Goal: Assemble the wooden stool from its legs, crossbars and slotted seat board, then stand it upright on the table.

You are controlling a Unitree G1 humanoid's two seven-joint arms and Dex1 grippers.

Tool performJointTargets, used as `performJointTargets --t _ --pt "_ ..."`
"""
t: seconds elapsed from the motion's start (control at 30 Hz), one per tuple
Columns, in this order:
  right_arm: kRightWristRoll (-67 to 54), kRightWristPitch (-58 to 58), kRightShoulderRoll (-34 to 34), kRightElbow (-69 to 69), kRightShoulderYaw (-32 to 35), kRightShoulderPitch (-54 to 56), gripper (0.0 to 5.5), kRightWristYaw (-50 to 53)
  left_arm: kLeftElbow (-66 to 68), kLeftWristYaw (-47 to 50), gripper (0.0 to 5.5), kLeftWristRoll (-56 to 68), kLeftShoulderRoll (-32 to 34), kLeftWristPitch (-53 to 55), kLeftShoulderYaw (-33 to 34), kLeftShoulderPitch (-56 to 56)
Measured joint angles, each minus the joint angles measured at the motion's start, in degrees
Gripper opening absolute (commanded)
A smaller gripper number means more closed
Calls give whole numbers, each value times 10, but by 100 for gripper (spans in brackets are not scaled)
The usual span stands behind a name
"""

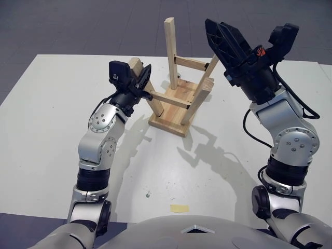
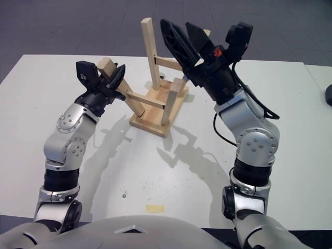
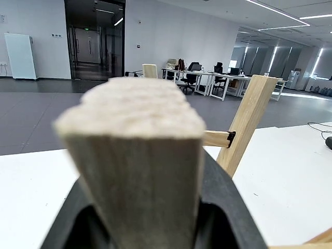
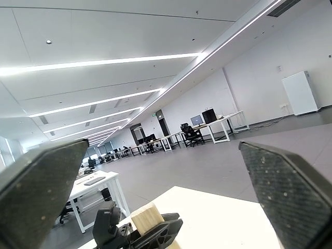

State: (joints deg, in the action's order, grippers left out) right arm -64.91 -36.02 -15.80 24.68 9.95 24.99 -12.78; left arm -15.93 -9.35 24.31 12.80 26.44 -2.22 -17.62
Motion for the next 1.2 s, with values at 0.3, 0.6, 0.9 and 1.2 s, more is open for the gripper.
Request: performJointTargets --t 0.3,0.6,0.9,1.2 --pt "10 6 5 -4 -4 -2 540 -4 -11 -14 336 6 -7 28 10 -8" --pt "18 8 10 -5 -6 -5 540 -10 -31 -22 501 36 18 54 81 -127" --pt "20 10 17 -6 -5 7 540 -8 71 -76 538 40 58 27 113 -288" --pt "21 10 26 -7 -11 -2 540 -5 125 -153 538 -1 50 2 16 -210"
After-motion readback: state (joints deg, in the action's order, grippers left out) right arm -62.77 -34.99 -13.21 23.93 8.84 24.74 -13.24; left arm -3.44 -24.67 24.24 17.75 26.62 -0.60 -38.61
